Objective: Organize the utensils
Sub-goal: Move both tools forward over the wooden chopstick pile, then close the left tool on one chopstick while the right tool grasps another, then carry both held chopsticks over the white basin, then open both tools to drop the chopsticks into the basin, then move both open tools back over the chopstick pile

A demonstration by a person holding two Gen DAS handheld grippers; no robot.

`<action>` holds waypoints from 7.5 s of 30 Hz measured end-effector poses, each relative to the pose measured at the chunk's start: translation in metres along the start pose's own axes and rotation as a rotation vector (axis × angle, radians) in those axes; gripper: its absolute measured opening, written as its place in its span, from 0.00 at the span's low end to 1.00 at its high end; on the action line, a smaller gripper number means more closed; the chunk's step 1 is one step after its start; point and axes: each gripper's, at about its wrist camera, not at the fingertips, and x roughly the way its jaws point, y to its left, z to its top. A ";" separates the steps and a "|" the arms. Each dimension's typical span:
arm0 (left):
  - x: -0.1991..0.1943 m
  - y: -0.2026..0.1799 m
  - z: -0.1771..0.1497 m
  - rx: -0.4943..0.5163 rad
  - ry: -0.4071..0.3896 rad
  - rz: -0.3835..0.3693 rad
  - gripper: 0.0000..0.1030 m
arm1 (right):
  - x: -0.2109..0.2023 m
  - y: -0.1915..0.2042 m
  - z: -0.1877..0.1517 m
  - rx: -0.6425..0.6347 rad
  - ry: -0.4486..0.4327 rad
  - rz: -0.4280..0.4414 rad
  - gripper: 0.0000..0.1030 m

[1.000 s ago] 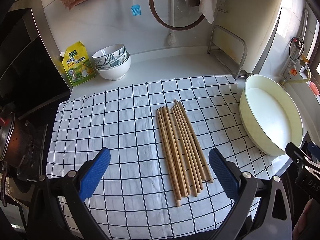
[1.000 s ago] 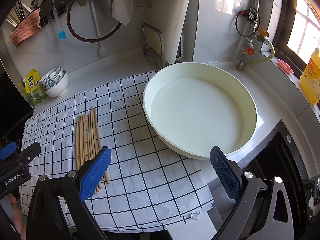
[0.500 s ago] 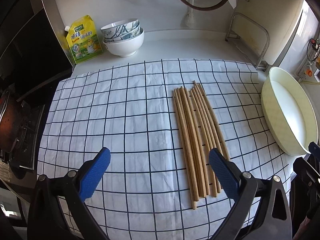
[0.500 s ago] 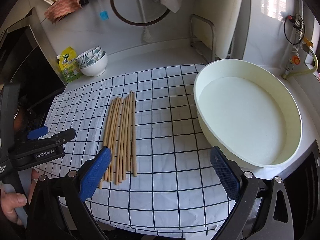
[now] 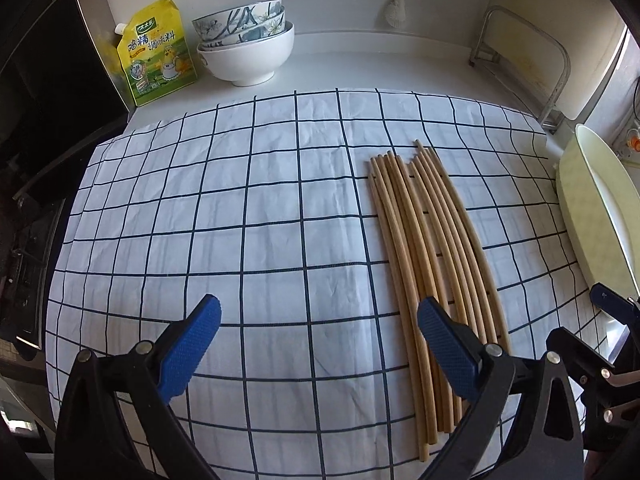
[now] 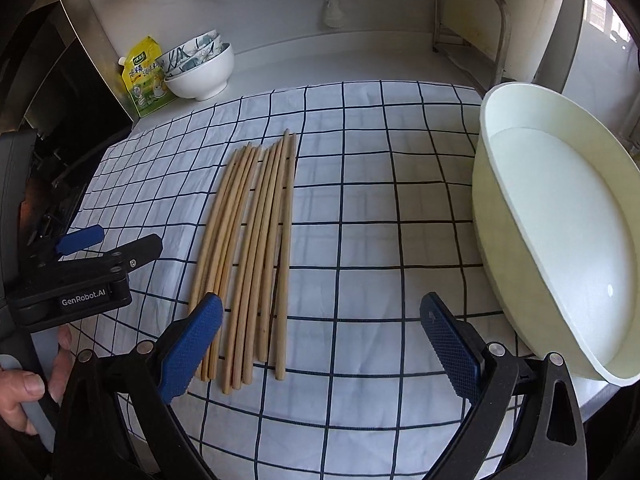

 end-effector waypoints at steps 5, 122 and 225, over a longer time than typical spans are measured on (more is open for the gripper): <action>0.012 0.003 0.002 -0.009 0.004 0.019 0.94 | 0.022 -0.001 0.008 0.002 0.003 -0.037 0.92; 0.012 -0.349 0.096 0.525 0.061 -0.473 0.07 | -0.046 -0.246 0.017 0.478 -0.091 -0.176 0.06; 0.026 -0.010 -0.016 -0.022 0.095 -0.139 0.76 | 0.060 0.023 0.019 -0.096 0.043 -0.137 0.62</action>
